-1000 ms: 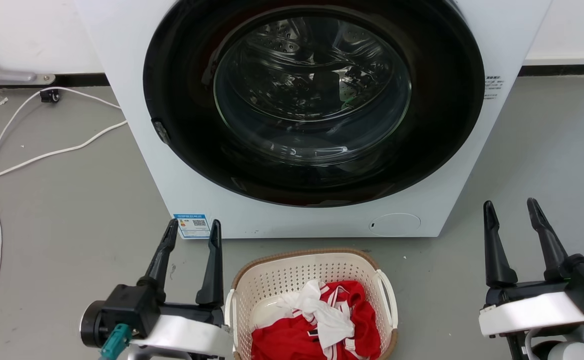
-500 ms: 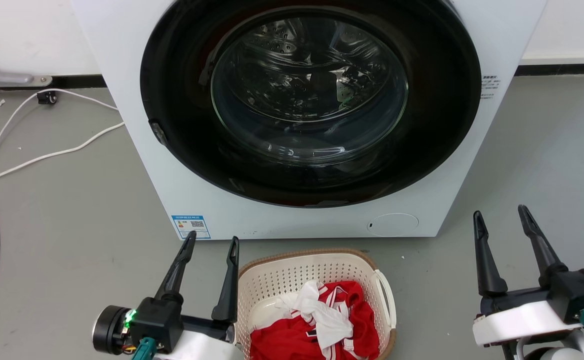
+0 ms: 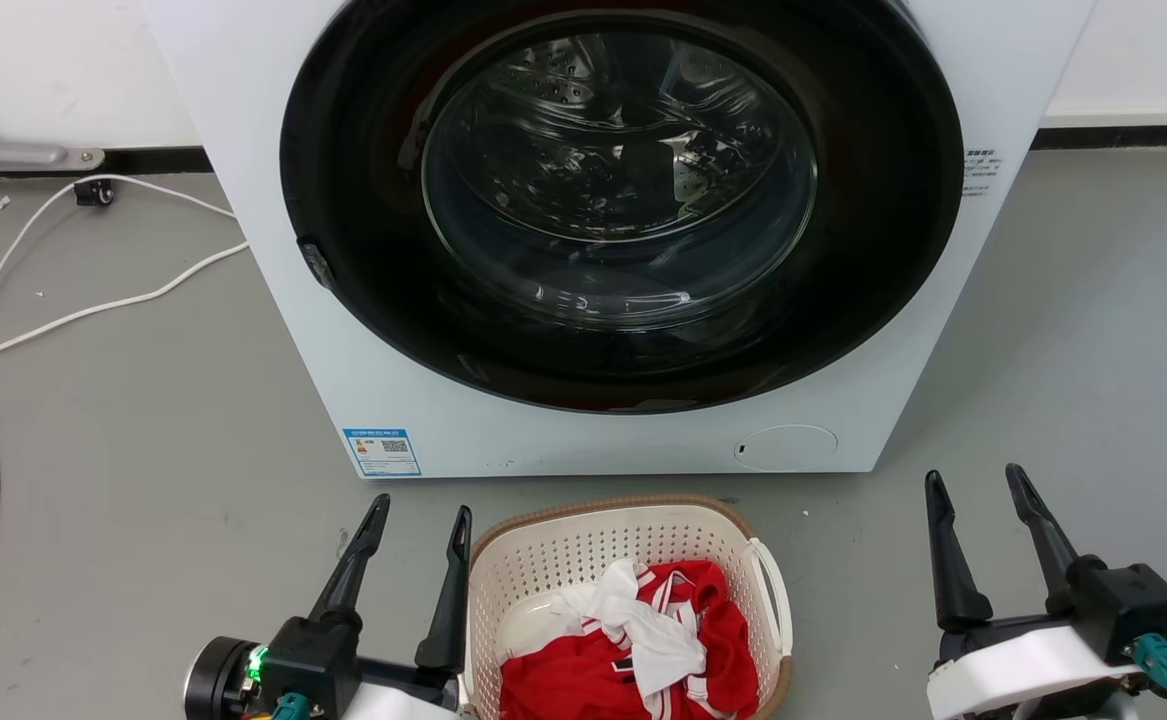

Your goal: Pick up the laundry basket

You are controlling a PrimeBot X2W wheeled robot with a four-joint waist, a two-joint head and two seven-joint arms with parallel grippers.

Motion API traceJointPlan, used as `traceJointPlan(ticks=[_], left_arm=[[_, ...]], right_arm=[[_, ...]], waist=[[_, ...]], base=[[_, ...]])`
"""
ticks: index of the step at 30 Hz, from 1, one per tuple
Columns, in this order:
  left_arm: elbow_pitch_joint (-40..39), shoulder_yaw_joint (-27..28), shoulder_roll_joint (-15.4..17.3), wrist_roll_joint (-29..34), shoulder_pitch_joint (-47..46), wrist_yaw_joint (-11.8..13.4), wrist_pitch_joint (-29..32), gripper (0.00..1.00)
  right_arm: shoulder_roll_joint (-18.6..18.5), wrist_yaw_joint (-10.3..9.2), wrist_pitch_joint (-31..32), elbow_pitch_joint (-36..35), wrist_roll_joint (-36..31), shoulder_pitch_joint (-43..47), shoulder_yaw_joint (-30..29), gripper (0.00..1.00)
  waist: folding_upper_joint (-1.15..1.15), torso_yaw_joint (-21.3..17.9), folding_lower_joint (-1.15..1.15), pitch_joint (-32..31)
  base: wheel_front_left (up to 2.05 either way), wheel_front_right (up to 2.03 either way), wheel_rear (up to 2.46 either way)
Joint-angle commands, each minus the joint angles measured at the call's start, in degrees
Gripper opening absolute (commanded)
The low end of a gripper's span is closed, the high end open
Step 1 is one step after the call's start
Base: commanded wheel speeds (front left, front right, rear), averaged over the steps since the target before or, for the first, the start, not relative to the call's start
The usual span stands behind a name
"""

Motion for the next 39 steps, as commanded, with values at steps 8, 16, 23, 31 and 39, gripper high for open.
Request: traceJointPlan(ticks=[8, 16, 23, 31, 39], left_arm=[[0.84, 0.89, -0.43, 1.52, 0.22, -1.27, -0.47, 1.00], [1.03, 1.22, -0.54, 1.07, 0.25, -1.68, -0.47, 1.00], [1.21, 1.16, -0.54, 0.37, 0.26, -1.27, -0.47, 1.00], [3.85, 2.35, -0.54, -1.40, -2.28, -0.72, -0.46, 1.00], [11.76, 3.90, -0.53, -2.87, -10.10, -1.23, -0.46, 1.00]], right_arm=[[0.03, -0.02, -0.47, 0.55, -1.03, -0.89, 0.12, 1.00], [0.03, -0.02, -0.47, 0.28, -0.62, -1.11, 0.34, 1.00], [0.03, -0.02, -0.47, 0.50, -0.59, -1.13, 0.57, 1.00], [0.04, -0.02, -0.46, 1.53, -1.52, -3.54, 0.84, 1.00], [0.03, -0.02, -0.44, 3.64, -2.45, -9.78, 0.65, 1.00]], waist=[[0.00, 0.09, 0.00, 0.18], [0.00, 0.10, 0.00, 0.23], [0.00, 0.03, 0.00, 0.64], [0.00, -0.27, 0.00, 6.00], [0.00, -0.06, 0.00, 18.05]], base=[[0.00, 0.00, 0.00], [0.00, 0.00, 0.00], [0.00, 0.00, 0.00], [0.00, 0.00, 0.00], [0.00, 0.00, 0.00]])
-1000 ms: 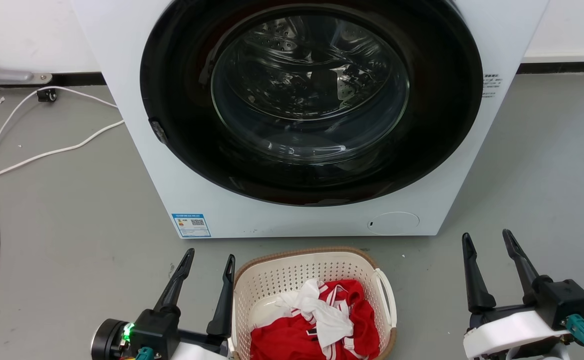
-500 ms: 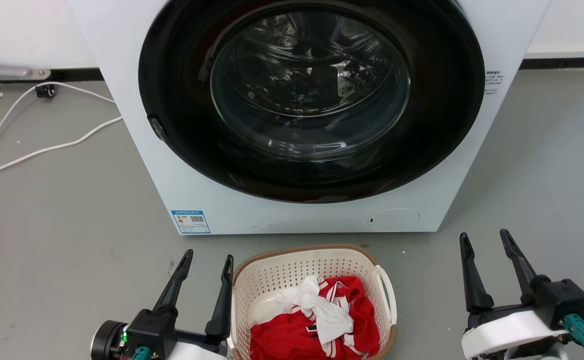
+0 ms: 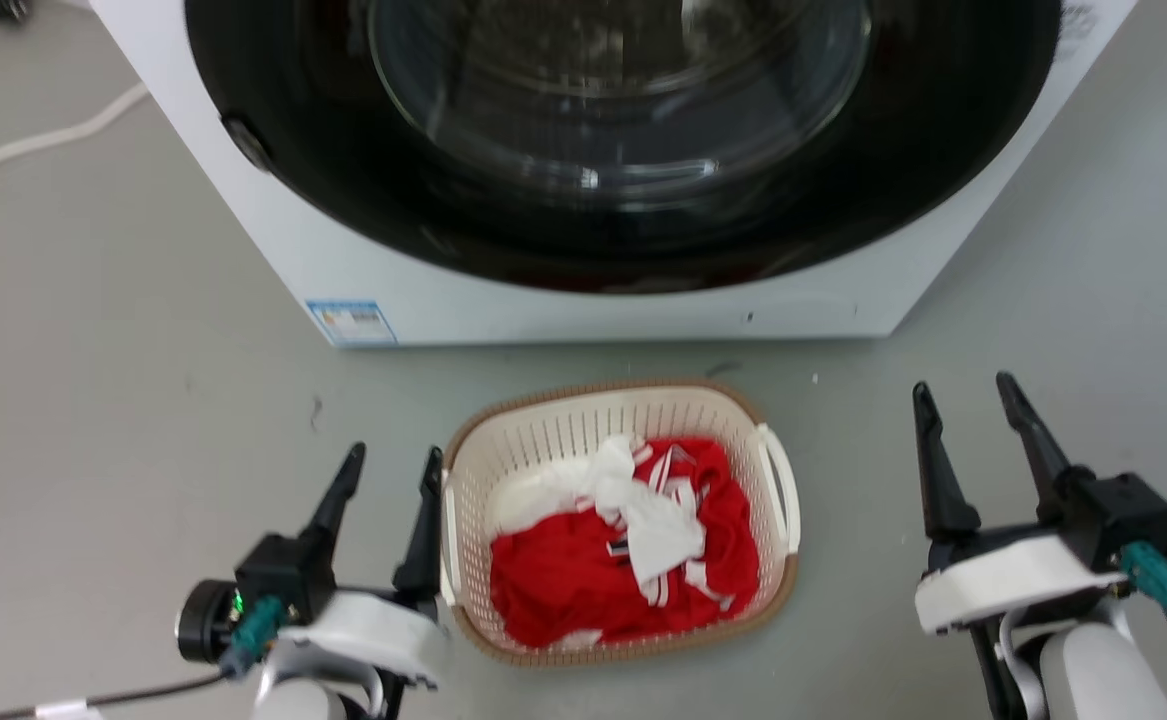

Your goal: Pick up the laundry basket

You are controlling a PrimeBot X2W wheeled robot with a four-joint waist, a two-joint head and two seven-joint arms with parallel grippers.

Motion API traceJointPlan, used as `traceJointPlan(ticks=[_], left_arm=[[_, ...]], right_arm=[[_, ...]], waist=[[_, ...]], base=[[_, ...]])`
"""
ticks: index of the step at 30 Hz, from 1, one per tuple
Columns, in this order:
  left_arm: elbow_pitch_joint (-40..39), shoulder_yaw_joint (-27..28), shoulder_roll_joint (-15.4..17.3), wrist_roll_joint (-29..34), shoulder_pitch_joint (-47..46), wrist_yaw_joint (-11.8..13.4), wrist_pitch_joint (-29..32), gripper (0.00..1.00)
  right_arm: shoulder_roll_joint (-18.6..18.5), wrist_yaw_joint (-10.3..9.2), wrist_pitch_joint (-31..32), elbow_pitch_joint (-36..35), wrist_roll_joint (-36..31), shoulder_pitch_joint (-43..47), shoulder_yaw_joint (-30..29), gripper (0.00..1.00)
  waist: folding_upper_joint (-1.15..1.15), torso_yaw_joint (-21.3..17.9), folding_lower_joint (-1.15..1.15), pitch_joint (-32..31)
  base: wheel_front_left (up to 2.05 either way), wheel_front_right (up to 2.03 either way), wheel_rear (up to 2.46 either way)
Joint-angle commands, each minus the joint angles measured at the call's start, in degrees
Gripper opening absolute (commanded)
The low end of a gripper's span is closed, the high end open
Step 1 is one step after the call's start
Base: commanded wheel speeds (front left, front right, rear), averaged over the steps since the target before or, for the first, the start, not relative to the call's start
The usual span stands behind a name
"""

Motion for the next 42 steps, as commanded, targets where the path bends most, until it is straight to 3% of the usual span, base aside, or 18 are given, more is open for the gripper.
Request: traceJointPlan(ticks=[1, 10, 21, 22, 27, 33, 42], left_arm=[[2.14, 1.19, 0.06, -0.90, -2.64, 0.17, -0.14, 1.00], [15.23, 3.31, 0.17, 0.45, -16.26, -1.33, -0.15, 1.00], [35.92, 3.33, 2.32, -1.17, -31.58, -1.94, -0.14, 1.00], [42.78, -0.40, 2.20, -3.05, -35.88, -1.98, 0.88, 1.00], [49.25, -7.34, 3.51, -7.71, -41.15, -2.00, 3.69, 1.00], [52.47, -13.81, 4.49, -12.61, -43.73, -1.95, 7.68, 1.00], [51.33, -24.01, 7.39, -22.69, -46.11, -1.94, 15.23, 1.00]], right_arm=[[0.04, -0.02, -0.15, 0.71, 0.11, -2.33, -0.35, 1.00], [0.05, -0.02, 0.21, 8.89, -0.87, -12.99, -0.72, 1.00], [0.01, -0.03, 7.15, 27.45, -3.20, -29.60, 0.42, 1.00], [0.02, -0.03, 10.22, 32.63, -3.45, -33.42, 0.50, 1.00], [0.02, -0.03, 15.03, 40.76, -1.48, -38.48, 0.59, 1.00], [0.01, -0.03, 18.97, 47.67, 0.43, -42.74, 2.06, 1.00], [0.01, -0.03, 23.66, 56.00, 0.54, -50.03, 3.96, 1.00]], waist=[[0.00, 0.30, 0.00, 7.06], [0.00, 2.00, 0.00, 19.96], [0.00, 2.87, 0.00, 30.03], [0.00, 3.14, 0.00, 31.72], [0.00, 3.63, 0.00, 33.87], [0.00, 3.79, 0.00, 34.40], [0.00, 3.87, 0.00, 36.88]], base=[[0.00, 0.00, 0.00], [0.00, 0.00, 0.00], [0.00, 0.00, 0.00], [0.00, 0.00, 0.00], [0.00, 0.00, 0.00], [0.00, 0.00, 0.00], [0.00, 0.00, 0.00]])
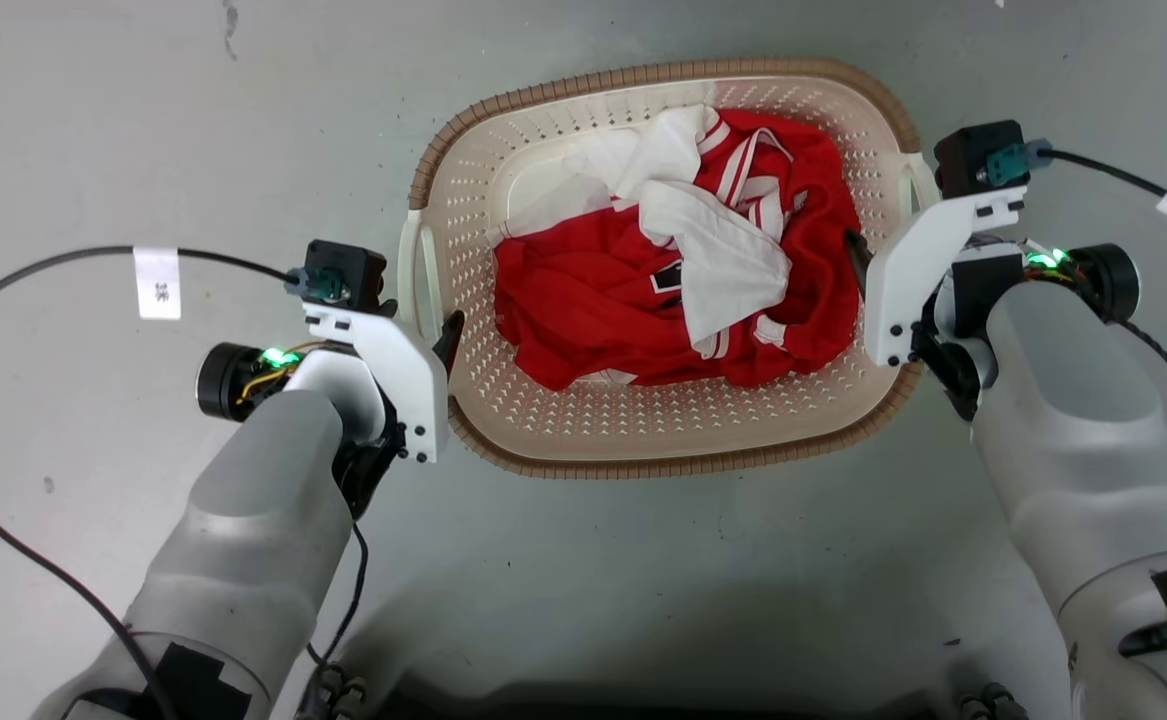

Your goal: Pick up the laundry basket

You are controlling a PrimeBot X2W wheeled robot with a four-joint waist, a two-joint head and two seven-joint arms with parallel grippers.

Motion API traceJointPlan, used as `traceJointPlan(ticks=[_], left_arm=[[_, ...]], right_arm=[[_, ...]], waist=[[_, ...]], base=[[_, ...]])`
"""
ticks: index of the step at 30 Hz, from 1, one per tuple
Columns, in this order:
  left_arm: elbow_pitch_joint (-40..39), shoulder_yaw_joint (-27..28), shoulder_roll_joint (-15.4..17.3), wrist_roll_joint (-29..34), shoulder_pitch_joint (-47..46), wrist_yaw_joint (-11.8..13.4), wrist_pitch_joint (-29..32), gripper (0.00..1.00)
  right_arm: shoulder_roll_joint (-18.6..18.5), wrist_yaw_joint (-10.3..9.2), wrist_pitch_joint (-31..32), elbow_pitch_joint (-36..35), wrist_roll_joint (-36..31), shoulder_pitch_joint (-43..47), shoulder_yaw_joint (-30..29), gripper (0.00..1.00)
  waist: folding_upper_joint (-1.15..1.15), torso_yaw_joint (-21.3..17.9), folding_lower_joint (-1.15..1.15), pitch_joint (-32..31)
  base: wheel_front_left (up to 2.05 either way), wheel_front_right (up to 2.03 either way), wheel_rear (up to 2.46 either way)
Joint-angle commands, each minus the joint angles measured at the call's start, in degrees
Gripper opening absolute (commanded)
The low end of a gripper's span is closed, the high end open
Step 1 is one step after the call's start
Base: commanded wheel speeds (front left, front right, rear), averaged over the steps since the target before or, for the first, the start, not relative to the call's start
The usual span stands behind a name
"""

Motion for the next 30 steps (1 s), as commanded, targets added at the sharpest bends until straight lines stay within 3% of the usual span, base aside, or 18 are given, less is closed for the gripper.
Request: traceJointPlan(ticks=[1, 7, 21, 30], left_arm=[[-0.10, -0.94, 0.83, -0.91, -0.83, 0.09, 0.86, 1.00], [-0.60, -6.11, 2.60, -5.27, -1.77, 0.13, 2.39, 1.00], [0.42, -14.52, 3.71, -11.55, -4.87, 0.10, -1.70, 1.00], [1.32, -18.87, 3.80, -14.44, -6.65, 0.09, -1.45, 1.00]], right_arm=[[-0.03, -0.04, 0.37, 0.71, 0.14, -1.40, 0.20, 1.00], [-0.03, -0.04, 0.50, 3.78, 0.07, -4.09, 0.57, 1.00], [-0.02, -0.04, -2.51, 5.31, 2.35, -6.59, 4.21, 1.00], [-0.02, -0.04, 0.52, 5.52, 4.10, -7.96, 9.44, 1.00]], waist=[[0.00, 0.16, -0.01, 0.46], [0.00, 0.35, -0.01, 1.61], [0.00, 0.66, -0.01, 1.57], [0.00, 1.37, -0.01, 2.38]], base=[[0.00, 0.00, 0.00], [0.00, 0.00, 0.00], [0.00, 0.00, 0.00], [0.00, 0.00, 0.00]])
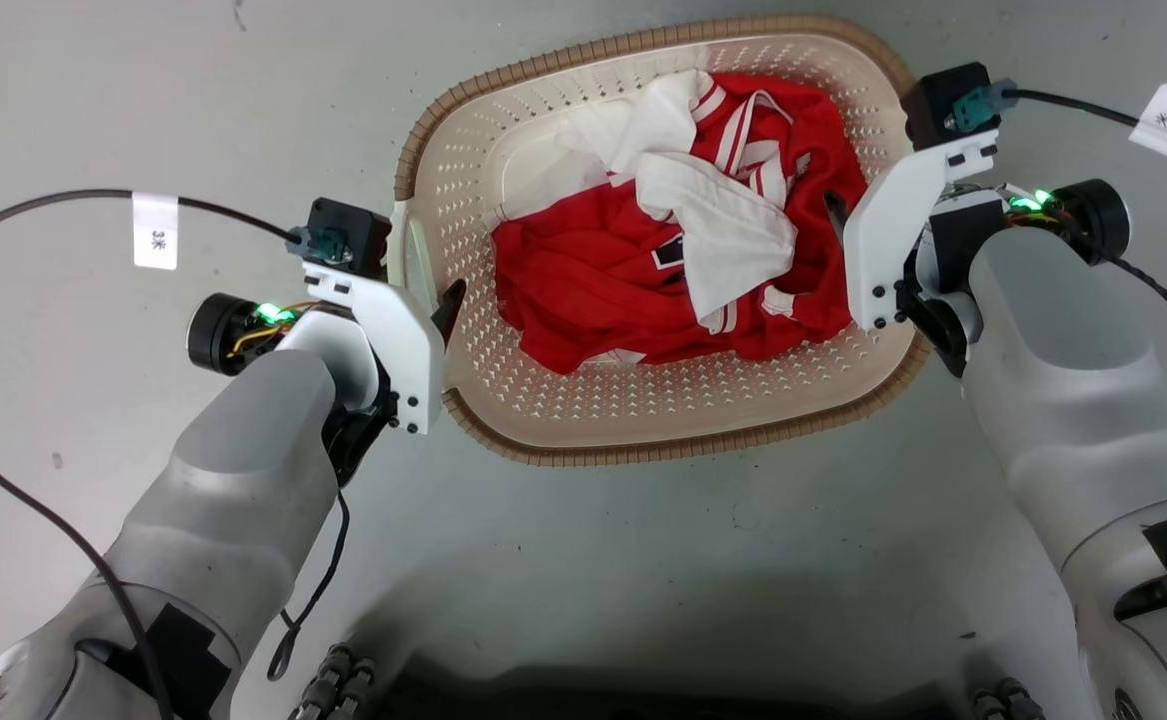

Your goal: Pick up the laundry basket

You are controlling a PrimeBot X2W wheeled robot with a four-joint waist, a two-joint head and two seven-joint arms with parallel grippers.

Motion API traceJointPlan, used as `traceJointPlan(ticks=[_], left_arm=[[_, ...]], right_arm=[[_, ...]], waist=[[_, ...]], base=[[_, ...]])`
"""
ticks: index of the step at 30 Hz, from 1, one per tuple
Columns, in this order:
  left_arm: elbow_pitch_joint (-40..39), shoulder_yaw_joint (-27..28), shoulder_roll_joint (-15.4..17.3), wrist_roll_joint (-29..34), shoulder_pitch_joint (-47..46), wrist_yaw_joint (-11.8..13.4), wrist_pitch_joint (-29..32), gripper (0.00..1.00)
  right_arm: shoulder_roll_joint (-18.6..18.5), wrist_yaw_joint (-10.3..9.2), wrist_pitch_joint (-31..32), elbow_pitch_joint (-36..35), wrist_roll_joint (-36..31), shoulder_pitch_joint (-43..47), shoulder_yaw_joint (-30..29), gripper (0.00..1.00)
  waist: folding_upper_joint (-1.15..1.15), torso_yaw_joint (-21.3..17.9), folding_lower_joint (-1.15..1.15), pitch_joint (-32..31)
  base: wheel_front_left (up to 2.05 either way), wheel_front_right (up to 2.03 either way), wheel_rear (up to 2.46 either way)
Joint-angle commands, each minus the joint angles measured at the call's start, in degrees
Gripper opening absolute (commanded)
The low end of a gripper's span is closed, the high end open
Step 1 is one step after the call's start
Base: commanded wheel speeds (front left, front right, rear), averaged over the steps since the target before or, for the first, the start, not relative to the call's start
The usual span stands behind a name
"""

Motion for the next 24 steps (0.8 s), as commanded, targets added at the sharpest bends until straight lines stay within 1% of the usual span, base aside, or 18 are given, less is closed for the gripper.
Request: traceJointPlan(ticks=[1, 3, 4, 5, 6, 10, 17, 24], left_arm=[[0.41, -0.69, 0.21, -0.62, -0.63, 0.13, 0.42, 1.00], [0.37, -1.70, 0.28, -1.52, -0.66, 0.13, 1.44, 1.00], [0.17, -2.14, 0.36, -2.02, -0.69, 0.12, 1.77, 0.92], [-0.23, -2.59, 0.45, -2.56, -0.81, 0.12, 1.95, 0.29], [-0.59, -3.10, 0.63, -3.00, -0.88, 0.12, 1.90, 0.00], [-1.60, -5.21, 1.31, -4.60, -1.11, 0.14, 1.53, 0.00], [-2.83, -8.33, 2.20, -7.47, -1.83, 0.11, 0.52, 0.00], [-3.69, -11.96, 3.89, -9.91, -1.26, 0.10, -0.07, 0.00]], right_arm=[[-0.02, -0.04, 0.55, 0.18, 0.15, -1.21, 0.45, 1.00], [-0.01, -0.04, 1.22, 0.45, 0.00, -1.47, 0.70, 1.00], [-0.01, -0.04, 1.39, 0.58, -0.13, -1.51, 0.65, 1.00], [-0.01, -0.04, 1.83, 0.77, -0.20, -1.48, 0.72, 1.00], [0.00, -0.03, 2.17, 0.88, -0.29, -1.47, 0.84, 0.00], [0.71, 0.07, 2.11, 1.02, -0.49, -1.39, 1.17, 0.00], [-0.01, 0.06, 2.77, 1.46, -0.63, -0.65, 0.90, 0.00], [-0.11, 0.06, 5.36, 2.02, -0.08, 0.99, -0.08, 0.00]], waist=[[0.00, 0.22, 0.00, 0.71], [0.00, 0.29, 0.00, 1.17], [0.00, 0.32, 0.00, 1.30], [0.00, 0.38, 0.00, 1.41], [0.00, 0.42, 0.00, 1.51], [0.00, 0.43, 0.00, 1.63], [0.00, 0.16, 0.00, 0.86], [0.00, -0.67, 0.00, -2.45]], base=[[0.00, 0.00, 0.00], [0.00, 0.00, 0.00], [0.00, 0.00, 0.00], [0.00, 0.00, 0.00], [0.00, 0.00, 0.00], [0.00, 0.00, 0.00], [0.00, 0.00, 0.00], [0.00, 0.00, 0.00]])
